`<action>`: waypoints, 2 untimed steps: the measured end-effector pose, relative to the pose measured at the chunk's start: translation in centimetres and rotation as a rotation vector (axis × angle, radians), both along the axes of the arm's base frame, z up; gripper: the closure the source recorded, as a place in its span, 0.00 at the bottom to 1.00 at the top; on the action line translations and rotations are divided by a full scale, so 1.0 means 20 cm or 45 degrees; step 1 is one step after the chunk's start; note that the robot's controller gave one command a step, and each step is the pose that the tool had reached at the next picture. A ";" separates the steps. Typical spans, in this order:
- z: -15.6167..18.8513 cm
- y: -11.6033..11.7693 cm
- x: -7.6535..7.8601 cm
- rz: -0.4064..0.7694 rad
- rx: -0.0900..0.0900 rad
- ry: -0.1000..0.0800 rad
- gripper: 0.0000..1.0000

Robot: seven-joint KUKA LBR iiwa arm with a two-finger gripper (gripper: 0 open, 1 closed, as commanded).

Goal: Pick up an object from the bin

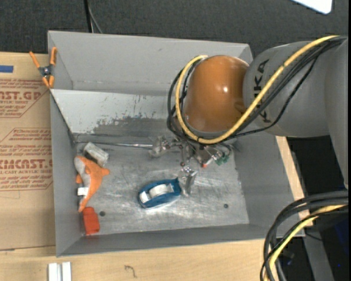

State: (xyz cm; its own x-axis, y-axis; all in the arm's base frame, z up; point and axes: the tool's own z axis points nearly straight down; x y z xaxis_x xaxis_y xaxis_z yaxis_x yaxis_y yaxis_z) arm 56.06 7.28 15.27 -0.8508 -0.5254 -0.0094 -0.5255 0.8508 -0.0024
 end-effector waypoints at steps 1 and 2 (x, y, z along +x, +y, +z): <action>-0.39 -0.05 -0.03 0.139 -0.009 0.024 1.00; -0.39 -0.05 -0.03 0.139 -0.009 0.024 1.00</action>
Offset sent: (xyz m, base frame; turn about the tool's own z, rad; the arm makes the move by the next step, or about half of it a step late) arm 0.0000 0.0000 0.0000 0.0000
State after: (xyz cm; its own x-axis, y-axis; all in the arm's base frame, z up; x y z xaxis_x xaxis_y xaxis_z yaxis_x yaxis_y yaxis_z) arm 55.55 6.20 7.56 -0.7883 -0.6153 0.0098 -0.6153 0.7883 0.0025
